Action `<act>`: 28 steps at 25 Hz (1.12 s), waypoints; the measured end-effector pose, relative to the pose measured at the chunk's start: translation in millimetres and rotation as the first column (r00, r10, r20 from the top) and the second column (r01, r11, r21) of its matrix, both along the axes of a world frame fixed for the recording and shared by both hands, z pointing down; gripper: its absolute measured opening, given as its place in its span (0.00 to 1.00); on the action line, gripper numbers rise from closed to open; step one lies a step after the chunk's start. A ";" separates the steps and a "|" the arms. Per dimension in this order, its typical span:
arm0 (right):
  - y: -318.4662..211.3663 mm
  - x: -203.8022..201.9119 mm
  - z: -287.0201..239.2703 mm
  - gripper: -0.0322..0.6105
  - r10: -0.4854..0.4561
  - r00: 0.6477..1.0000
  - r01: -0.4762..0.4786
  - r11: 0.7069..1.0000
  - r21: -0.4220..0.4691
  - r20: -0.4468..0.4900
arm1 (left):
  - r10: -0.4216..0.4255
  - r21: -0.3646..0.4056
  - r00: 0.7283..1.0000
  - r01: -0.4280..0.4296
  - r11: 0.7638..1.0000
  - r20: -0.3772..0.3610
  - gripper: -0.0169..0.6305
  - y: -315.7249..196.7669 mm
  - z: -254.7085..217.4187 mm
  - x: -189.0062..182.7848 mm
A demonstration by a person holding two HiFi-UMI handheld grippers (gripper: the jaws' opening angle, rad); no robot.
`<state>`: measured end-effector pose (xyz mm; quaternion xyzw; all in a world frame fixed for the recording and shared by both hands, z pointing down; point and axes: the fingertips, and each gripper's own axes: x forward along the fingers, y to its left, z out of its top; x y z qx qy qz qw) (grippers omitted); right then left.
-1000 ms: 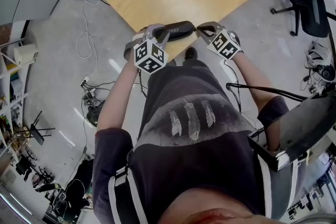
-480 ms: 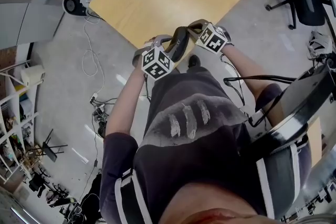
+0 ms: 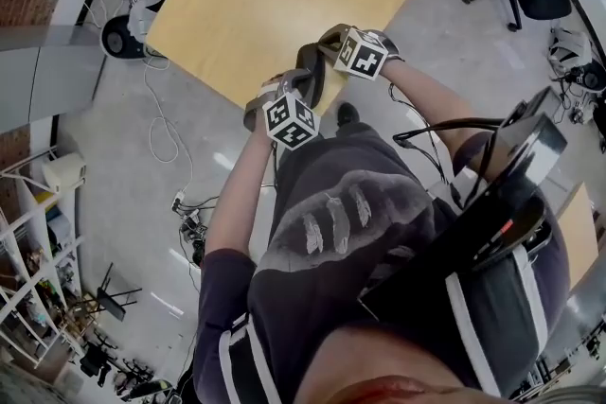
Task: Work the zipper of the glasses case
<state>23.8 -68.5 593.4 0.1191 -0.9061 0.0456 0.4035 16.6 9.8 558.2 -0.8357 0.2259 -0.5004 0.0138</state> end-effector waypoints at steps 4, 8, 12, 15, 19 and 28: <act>1.7 -0.5 0.9 0.04 -0.076 0.997 0.076 0.997 0.002 -0.016 | -0.054 -0.038 0.997 0.053 0.998 -0.048 0.02 0.2 -1.6 -2.4; 8.9 -0.3 -1.0 0.04 -0.090 0.996 0.090 0.996 0.000 0.006 | -0.131 -0.068 0.988 0.125 0.990 -0.079 0.02 2.6 -1.8 -4.1; 13.9 7.4 1.1 0.05 -0.067 0.998 0.067 0.998 0.014 0.011 | -0.185 -0.086 0.976 0.176 0.981 -0.113 0.02 1.0 0.0 -3.2; 13.2 10.7 -0.1 0.05 -0.045 0.999 0.045 0.999 0.022 0.014 | -0.202 -0.097 0.971 0.190 0.977 -0.129 0.02 -2.3 -1.1 -2.5; 15.6 15.0 -1.8 0.05 -0.049 0.999 0.048 0.998 0.047 0.002 | -0.244 -0.110 0.958 0.229 0.967 -0.151 0.02 -5.5 -3.3 -3.8; 22.9 30.2 2.8 0.04 -0.046 0.999 0.045 0.999 0.011 0.019 | -0.277 -0.117 0.947 0.260 0.958 -0.162 0.02 -11.9 -5.0 -15.1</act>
